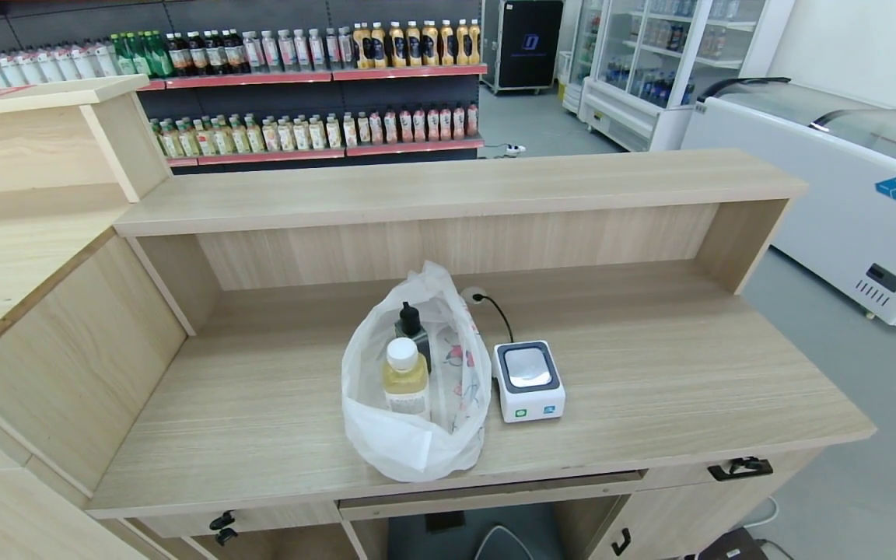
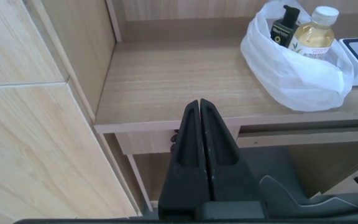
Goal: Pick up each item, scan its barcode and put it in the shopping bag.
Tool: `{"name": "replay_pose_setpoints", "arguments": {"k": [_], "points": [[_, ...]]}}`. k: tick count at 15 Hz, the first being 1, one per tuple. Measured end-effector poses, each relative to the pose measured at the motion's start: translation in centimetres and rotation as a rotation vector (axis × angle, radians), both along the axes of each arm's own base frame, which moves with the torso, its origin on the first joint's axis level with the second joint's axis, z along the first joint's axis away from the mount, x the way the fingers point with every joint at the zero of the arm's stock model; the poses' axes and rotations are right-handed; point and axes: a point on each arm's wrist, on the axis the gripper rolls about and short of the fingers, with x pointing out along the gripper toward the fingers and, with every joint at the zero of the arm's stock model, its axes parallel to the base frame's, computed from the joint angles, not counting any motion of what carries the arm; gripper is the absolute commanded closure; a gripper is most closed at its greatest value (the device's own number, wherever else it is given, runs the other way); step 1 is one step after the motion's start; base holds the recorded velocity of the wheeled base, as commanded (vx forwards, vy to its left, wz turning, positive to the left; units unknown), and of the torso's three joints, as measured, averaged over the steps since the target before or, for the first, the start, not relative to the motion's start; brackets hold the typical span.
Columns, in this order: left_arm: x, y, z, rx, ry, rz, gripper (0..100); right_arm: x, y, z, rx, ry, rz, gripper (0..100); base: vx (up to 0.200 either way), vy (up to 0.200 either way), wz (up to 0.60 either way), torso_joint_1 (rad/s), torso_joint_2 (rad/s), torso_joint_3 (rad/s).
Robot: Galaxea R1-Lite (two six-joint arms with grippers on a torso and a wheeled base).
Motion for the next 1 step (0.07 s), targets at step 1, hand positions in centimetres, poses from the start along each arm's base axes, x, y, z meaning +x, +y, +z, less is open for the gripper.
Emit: {"name": "replay_pose_setpoints", "arguments": {"k": [1], "points": [[0.0, 0.0, 0.0, 0.0, 0.0, 0.0, 100, 0.0, 0.0, 0.0, 0.0, 0.0, 0.0, 0, 0.0, 0.0, 0.0, 0.0, 0.0, 0.0]]}}
